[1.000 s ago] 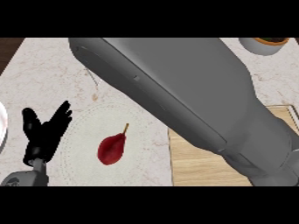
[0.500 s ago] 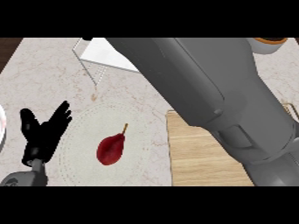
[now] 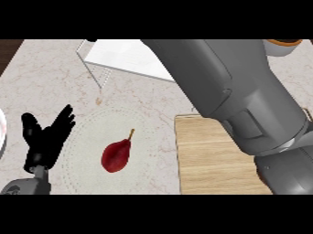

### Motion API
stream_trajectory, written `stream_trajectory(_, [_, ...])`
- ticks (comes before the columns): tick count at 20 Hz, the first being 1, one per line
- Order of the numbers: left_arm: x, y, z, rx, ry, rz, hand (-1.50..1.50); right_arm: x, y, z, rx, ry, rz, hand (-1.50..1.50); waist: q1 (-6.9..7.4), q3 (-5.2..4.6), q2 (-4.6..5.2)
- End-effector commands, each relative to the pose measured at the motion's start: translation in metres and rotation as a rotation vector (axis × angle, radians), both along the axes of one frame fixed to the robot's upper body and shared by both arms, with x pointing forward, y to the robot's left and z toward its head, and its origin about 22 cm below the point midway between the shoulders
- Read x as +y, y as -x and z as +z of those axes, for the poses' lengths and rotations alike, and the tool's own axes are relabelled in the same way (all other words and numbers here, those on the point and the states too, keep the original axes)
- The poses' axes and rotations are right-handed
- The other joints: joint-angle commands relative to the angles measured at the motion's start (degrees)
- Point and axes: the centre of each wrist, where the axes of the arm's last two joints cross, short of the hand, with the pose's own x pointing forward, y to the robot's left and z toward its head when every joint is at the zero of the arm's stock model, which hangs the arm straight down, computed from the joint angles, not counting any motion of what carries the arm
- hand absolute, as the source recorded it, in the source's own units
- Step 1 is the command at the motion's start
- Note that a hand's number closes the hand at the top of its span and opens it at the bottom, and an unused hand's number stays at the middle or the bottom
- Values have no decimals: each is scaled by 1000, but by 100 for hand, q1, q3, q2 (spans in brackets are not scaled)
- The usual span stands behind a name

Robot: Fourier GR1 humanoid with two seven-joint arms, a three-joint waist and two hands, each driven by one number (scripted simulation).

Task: Pick the can from the tray and place it in the tiered shelf

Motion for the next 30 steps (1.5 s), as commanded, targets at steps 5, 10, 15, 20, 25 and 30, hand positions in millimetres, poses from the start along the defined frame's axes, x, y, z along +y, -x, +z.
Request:
stream_trajectory(5, [-12, 5, -1, 29, 2, -26, 0, -25, -24, -23, -38, 3, -14, 150, 50, -19, 23])
stream_trajectory(10, [0, 2, -15, 33, 4, 7, 0, -16, -19, -21, -51, -4, 54, 150, -54, -19, 2])
stream_trajectory(15, [2, -7, -2, 25, -1, -12, 0, -23, -24, -16, -35, 18, 35, 150, -17, -21, 13])
stream_trajectory(20, [2, 5, -13, 38, 24, 7, 0, -41, -29, -3, -105, -160, -44, 150, 3, -19, 24])
stream_trajectory(25, [0, -4, -4, 33, 11, -1, 0, -33, -24, -2, -170, -311, -53, -150, -15, -17, 15])
stream_trajectory(30, [-3, 2, -12, 29, 3, -12, 0, -34, -21, 0, -239, -485, -22, -150, -49, -15, -6])
